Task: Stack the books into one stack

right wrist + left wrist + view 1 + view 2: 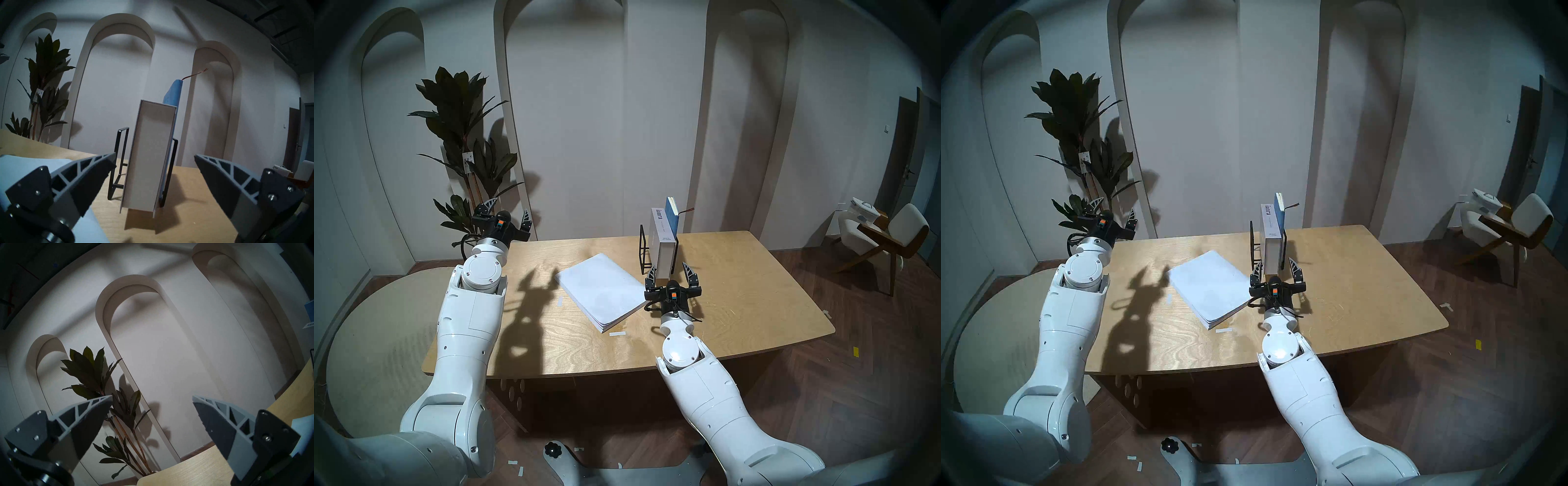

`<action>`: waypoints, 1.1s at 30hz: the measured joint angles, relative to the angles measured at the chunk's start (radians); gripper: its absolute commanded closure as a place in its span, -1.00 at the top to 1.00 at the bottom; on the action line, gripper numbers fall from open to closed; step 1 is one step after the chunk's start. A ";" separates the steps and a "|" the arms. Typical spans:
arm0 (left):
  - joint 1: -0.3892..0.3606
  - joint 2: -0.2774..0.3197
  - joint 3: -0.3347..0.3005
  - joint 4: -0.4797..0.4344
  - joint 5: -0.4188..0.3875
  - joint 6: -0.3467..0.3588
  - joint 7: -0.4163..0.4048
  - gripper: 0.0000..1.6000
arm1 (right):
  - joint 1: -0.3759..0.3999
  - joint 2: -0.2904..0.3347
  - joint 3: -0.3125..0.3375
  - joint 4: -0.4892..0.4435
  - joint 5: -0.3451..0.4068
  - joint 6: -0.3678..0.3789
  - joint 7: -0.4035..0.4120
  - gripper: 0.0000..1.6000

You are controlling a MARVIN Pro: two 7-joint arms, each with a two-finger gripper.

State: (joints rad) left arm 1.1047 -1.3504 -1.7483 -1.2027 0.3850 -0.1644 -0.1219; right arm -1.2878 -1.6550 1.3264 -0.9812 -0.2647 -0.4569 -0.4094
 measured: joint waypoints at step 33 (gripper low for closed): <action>0.047 0.003 -0.011 -0.114 -0.031 0.149 -0.089 1.00 | 0.203 -0.021 -0.010 0.342 -0.013 -0.249 -0.065 1.00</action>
State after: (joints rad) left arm 1.1519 -1.3470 -1.7590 -1.3166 0.3537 -0.0157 -0.2110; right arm -1.0853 -1.6757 1.3160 -0.6395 -0.2772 -0.7055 -0.4741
